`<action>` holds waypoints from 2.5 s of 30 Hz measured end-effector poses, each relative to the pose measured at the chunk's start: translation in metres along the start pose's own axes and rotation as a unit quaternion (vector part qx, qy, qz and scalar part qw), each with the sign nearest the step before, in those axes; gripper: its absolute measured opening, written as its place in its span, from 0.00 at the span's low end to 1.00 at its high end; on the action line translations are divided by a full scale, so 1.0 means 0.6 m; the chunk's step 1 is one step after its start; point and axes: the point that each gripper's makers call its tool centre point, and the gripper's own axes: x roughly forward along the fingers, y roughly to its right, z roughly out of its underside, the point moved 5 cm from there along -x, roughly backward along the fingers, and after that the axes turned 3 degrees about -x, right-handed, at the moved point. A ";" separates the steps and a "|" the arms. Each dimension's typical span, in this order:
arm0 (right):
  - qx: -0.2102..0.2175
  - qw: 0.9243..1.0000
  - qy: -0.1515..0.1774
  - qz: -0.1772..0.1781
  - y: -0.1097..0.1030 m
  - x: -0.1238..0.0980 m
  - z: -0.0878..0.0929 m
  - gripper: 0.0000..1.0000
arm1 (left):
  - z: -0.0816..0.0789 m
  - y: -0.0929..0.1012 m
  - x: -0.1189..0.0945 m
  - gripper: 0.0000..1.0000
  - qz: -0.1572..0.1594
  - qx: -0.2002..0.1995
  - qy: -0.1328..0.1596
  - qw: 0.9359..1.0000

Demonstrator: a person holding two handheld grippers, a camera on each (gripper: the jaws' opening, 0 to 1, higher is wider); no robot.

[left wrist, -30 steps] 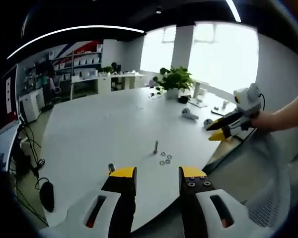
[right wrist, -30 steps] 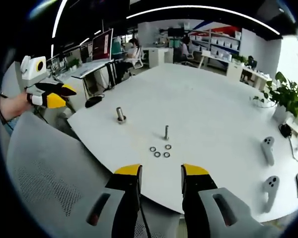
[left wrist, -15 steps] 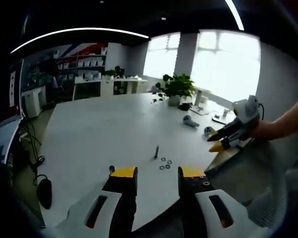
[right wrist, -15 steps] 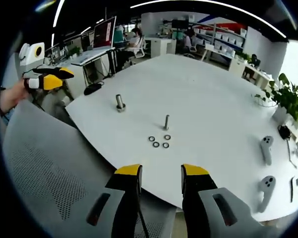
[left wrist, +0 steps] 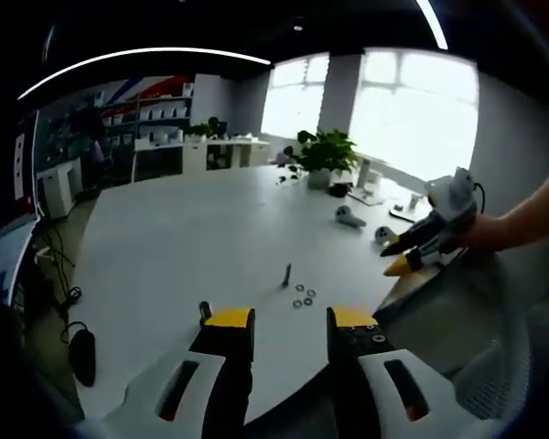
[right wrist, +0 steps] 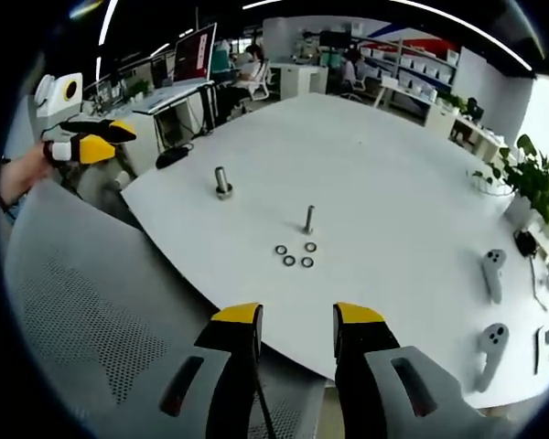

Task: Place the washer onto the threaded stud by aligning its center hole with the stud, sliding it down to the base, and recovering from edge contact or off-axis alignment until the washer reaches the visible bottom stop.

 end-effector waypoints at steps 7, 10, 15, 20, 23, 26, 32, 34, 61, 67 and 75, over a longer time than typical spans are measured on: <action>-0.016 1.000 0.016 0.010 0.002 -0.006 -0.016 0.31 | 0.006 -0.004 -0.003 0.29 -0.002 0.000 -0.005 1.000; -0.007 1.000 -0.021 -0.009 0.002 0.008 -0.008 0.31 | -0.002 -0.010 -0.006 0.29 -0.004 -0.009 0.008 1.000; -0.019 1.000 -0.016 -0.013 0.008 0.008 -0.028 0.30 | 0.002 -0.007 -0.006 0.29 -0.007 -0.003 0.006 1.000; -0.021 1.000 -0.015 -0.009 0.032 0.035 -0.056 0.29 | 0.001 -0.003 -0.001 0.29 -0.005 0.007 0.001 1.000; -0.021 0.999 -0.028 -0.009 0.042 0.062 -0.057 0.29 | 0.003 -0.005 0.001 0.29 0.000 -0.004 -0.002 1.000; -0.013 0.999 -0.048 -0.014 0.048 0.099 -0.049 0.29 | 0.003 -0.005 0.002 0.28 -0.016 0.004 -0.002 1.000; -0.022 0.996 -0.085 -0.019 0.051 0.155 -0.037 0.29 | 0.011 0.002 0.006 0.27 -0.015 0.027 -0.021 0.999; -0.026 0.995 -0.090 -0.019 0.051 0.166 -0.039 0.29 | 0.010 0.000 0.006 0.27 -0.016 0.028 -0.020 0.999; -0.106 0.976 -0.176 -0.067 0.043 0.275 -0.019 0.22 | 0.020 -0.008 0.009 0.25 -0.024 0.024 -0.038 0.999; -0.109 0.974 -0.184 -0.077 0.041 0.285 -0.019 0.20 | 0.021 -0.009 0.010 0.25 -0.025 0.021 -0.040 0.999; -0.133 0.966 -0.203 -0.086 0.036 0.296 -0.016 0.16 | 0.022 -0.006 0.011 0.25 -0.022 0.025 -0.043 0.999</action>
